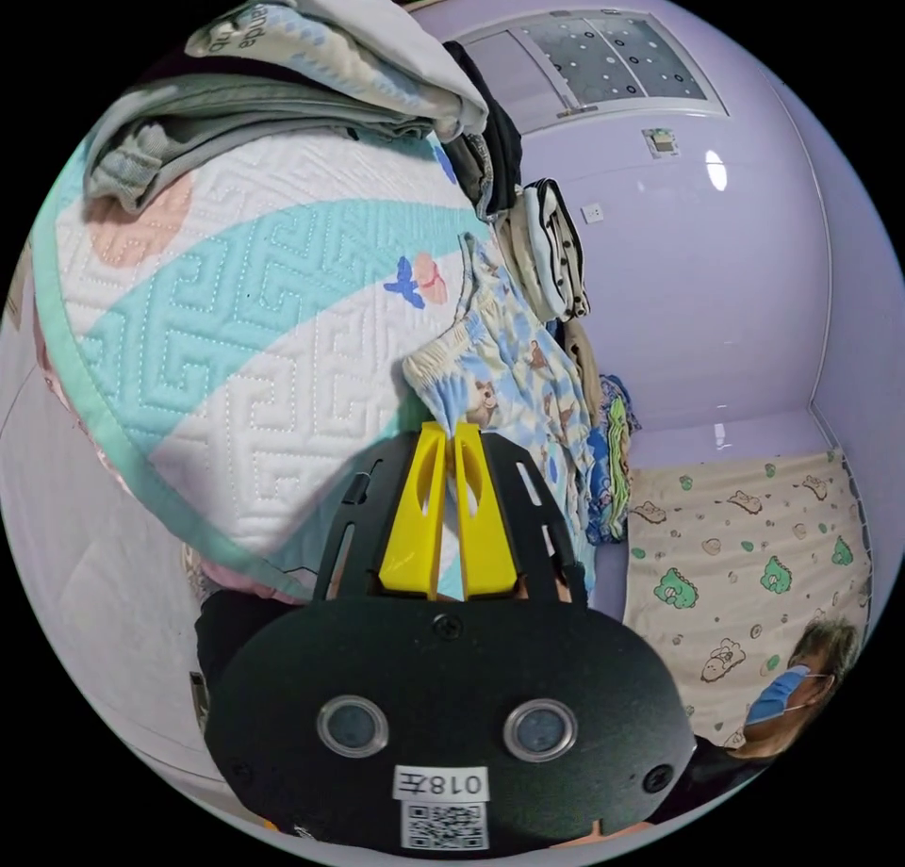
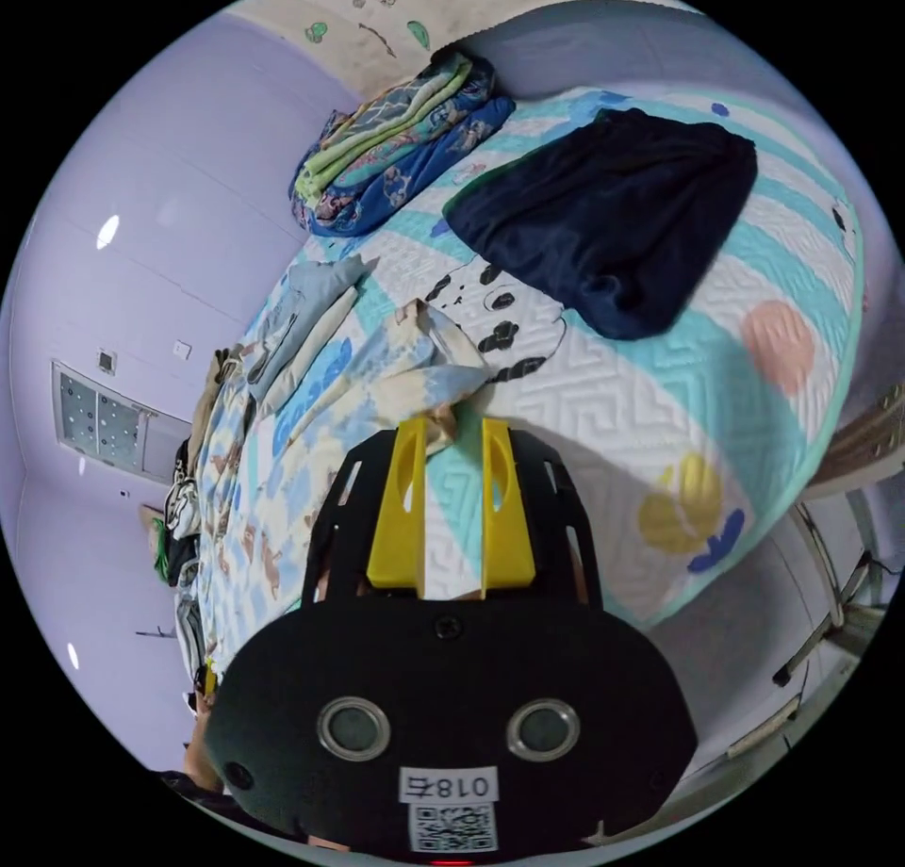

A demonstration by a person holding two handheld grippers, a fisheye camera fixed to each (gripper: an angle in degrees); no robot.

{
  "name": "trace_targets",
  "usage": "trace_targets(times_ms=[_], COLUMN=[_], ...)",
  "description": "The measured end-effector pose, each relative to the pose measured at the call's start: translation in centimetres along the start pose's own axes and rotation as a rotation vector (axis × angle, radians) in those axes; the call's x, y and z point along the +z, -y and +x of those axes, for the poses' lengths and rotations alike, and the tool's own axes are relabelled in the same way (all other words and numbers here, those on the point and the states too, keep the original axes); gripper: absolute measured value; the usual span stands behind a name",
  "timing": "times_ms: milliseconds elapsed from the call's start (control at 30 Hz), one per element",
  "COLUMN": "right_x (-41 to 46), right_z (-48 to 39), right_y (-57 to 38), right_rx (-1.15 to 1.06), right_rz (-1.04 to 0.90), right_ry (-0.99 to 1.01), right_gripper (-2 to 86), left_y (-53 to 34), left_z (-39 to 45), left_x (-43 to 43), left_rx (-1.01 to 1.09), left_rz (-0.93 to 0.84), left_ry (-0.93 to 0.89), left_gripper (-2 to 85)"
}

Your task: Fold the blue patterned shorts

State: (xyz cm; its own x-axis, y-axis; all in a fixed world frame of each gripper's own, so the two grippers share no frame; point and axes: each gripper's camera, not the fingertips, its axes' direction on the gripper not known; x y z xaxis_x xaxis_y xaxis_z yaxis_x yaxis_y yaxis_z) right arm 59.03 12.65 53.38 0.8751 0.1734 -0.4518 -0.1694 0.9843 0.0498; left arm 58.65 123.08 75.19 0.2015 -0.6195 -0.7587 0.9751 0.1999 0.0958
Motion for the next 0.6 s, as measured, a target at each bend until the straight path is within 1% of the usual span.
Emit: trace_targets(times_ms=[100,133,167,233,300,367,433,500,567,600], right_x=[0.9,1.1,1.1,0.1,-2.0,-5.9,-8.2,-8.6,-6.0,-5.2], right_z=[-0.1,-0.5,-1.0,-2.1,-3.2,-3.6,-3.1,-1.5,2.0,3.0], right_y=[2.3,3.3,4.4,6.3,8.3,10.3,10.9,10.9,9.7,9.1], right_rx=[-0.042,-0.058,-0.07,-0.103,-0.127,-0.125,-0.122,-0.105,-0.048,-0.025], right_rz=[-0.03,-0.055,-0.075,-0.075,-0.046,-0.002,0.012,-0.03,-0.19,-0.23], right_ry=[-0.014,-0.036,-0.069,-0.07,-0.034,0.077,0.106,0.063,-0.03,-0.046], right_gripper=[4.5,1.5,0.5,-0.4,-0.8,-0.9,-1.0,-1.0,-1.0,-1.0], left_y=[-0.5,-0.5,-0.5,0.0,0.8,1.6,2.3,2.4,2.2,1.8], left_z=[0.3,0.7,0.9,2.4,3.9,5.6,7.3,7.3,6.1,4.7], left_x=[-0.3,-0.5,-0.7,-1.8,-2.9,-4.3,-6.0,-6.5,-5.8,-4.9], left_rx=[0.002,0.01,0.014,0.037,0.057,0.087,0.125,0.136,0.117,0.08], left_rz=[0.009,0.008,0.008,0.019,0.015,0.002,-0.03,-0.076,-0.159,-0.22], left_ry=[0.001,0.006,0.005,-0.025,-0.053,-0.068,-0.059,-0.029,0.019,0.047], left_gripper=[-0.9,-0.9,-0.9,-1.0,-1.0,-1.0,-1.0,-1.0,-1.0,-1.0])
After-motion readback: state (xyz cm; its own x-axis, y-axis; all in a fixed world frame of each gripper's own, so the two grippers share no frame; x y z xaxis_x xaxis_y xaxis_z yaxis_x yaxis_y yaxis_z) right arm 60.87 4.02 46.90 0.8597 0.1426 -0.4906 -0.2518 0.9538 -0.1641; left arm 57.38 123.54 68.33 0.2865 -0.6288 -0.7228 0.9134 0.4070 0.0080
